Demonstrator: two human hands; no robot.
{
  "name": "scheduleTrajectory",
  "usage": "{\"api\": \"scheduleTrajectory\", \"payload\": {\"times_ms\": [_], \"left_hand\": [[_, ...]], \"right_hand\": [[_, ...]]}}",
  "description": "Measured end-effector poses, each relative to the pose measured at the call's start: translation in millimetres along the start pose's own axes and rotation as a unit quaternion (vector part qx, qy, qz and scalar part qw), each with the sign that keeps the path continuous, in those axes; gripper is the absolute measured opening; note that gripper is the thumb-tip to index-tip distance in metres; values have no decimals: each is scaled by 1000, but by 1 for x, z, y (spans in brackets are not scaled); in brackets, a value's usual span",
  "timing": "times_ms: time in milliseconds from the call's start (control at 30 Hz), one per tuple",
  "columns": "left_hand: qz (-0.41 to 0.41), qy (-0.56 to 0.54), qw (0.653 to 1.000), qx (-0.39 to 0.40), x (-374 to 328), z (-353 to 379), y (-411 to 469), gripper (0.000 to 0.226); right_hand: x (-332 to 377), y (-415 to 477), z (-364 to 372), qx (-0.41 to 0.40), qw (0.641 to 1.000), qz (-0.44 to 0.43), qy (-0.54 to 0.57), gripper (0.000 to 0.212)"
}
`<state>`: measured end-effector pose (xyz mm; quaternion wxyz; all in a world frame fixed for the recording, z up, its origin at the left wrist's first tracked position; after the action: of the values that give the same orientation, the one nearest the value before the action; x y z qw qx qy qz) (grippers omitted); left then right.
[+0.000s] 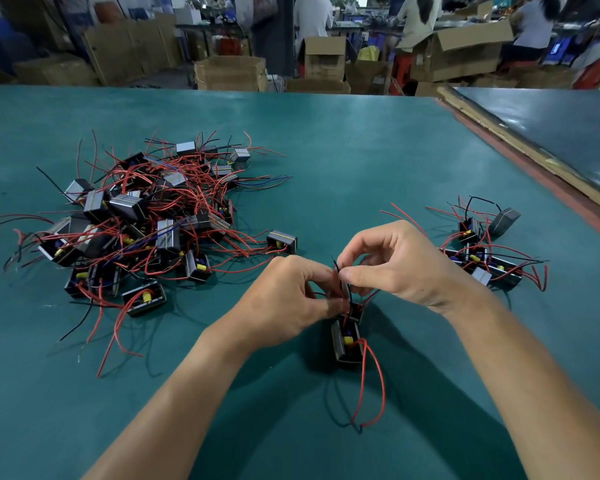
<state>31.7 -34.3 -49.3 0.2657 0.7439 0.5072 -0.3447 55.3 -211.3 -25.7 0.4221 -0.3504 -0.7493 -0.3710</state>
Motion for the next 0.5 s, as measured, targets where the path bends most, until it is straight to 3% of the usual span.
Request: {"api": "scheduleTrajectory", "payload": {"times_ms": [333, 500], "left_hand": [[-33, -12, 998, 43, -2, 4, -2, 7], [-5, 10, 1000, 12, -4, 4, -1, 12]], "right_hand": [[3, 0, 5, -8, 1000, -23, 4, 9], [3, 0, 4, 14, 999, -21, 29, 9]]}}
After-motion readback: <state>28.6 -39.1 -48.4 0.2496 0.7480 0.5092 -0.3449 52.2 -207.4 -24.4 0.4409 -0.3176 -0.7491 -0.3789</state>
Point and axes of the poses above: each hand's wrist, its own y-axis towards the middle knuckle, its own z-axis out of the palm, x = y × z, the point moved 2 cm from there along y, towards the middle knuckle, and after that the axes turned 9 degrees about -z, right-handed, at the moved point
